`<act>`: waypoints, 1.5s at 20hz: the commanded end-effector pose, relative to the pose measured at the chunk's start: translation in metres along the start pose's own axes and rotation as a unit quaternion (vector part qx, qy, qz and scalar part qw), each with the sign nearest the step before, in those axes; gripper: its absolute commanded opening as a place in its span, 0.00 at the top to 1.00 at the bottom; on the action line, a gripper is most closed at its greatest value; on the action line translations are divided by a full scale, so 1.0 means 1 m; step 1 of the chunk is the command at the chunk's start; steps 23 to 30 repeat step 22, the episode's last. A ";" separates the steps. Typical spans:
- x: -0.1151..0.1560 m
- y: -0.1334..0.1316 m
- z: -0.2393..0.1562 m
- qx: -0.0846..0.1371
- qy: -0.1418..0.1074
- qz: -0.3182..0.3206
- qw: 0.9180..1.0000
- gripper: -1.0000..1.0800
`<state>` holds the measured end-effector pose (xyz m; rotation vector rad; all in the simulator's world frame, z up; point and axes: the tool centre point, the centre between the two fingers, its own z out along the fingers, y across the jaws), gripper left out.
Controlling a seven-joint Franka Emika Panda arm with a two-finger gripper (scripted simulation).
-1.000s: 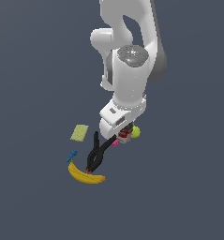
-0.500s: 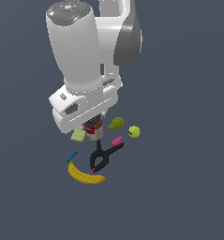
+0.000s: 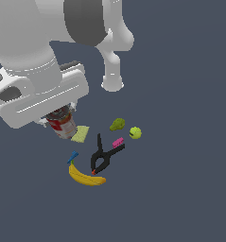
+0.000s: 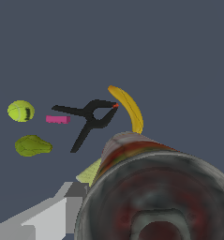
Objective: Pick up a designated object from a clutter of objects.
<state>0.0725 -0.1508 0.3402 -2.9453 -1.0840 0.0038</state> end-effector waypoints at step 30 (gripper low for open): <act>-0.030 0.073 -0.057 -0.002 0.000 0.000 1.000 1.00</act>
